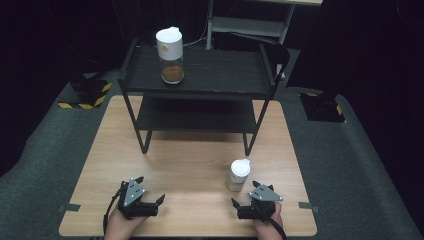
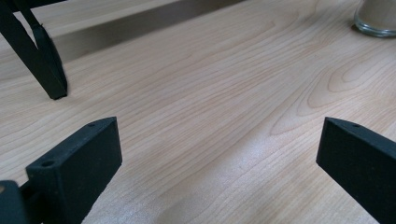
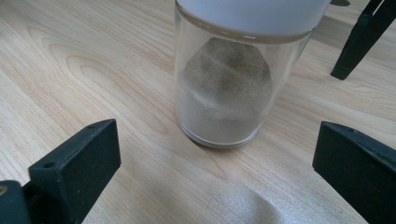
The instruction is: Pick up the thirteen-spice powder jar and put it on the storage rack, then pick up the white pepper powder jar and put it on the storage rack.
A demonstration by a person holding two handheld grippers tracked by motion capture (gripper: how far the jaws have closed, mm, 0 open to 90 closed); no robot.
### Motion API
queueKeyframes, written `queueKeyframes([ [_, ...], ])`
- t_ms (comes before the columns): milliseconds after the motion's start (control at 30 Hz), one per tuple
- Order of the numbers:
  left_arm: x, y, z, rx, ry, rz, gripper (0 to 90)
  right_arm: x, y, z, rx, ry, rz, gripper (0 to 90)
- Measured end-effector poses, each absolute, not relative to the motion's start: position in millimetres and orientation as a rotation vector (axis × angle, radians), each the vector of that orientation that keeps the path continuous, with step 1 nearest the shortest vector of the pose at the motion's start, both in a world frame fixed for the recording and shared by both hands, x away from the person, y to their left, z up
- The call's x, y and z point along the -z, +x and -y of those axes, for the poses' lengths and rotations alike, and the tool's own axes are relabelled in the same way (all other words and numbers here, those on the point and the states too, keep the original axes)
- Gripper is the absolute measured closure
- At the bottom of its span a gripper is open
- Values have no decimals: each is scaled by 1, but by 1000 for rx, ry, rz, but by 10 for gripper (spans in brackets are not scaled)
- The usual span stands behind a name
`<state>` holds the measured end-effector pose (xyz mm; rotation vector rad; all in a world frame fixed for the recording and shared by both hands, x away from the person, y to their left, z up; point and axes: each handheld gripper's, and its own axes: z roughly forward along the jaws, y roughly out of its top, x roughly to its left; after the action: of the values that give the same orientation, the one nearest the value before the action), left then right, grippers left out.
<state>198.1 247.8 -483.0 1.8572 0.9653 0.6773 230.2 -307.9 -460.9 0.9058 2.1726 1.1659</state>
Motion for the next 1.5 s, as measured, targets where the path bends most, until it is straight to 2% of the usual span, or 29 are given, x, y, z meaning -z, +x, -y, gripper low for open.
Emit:
queueKeyframes([
  [767,482,200,-248,-677,1882,-928,4,470,215,308,-1197,949,-2055,3],
  [1200,482,198,-249,-673,1895,-906,5,464,198,314,-1241,918,-1970,1],
  [1500,482,199,-250,-671,1901,-892,5,466,200,309,-1271,960,-1948,1],
])
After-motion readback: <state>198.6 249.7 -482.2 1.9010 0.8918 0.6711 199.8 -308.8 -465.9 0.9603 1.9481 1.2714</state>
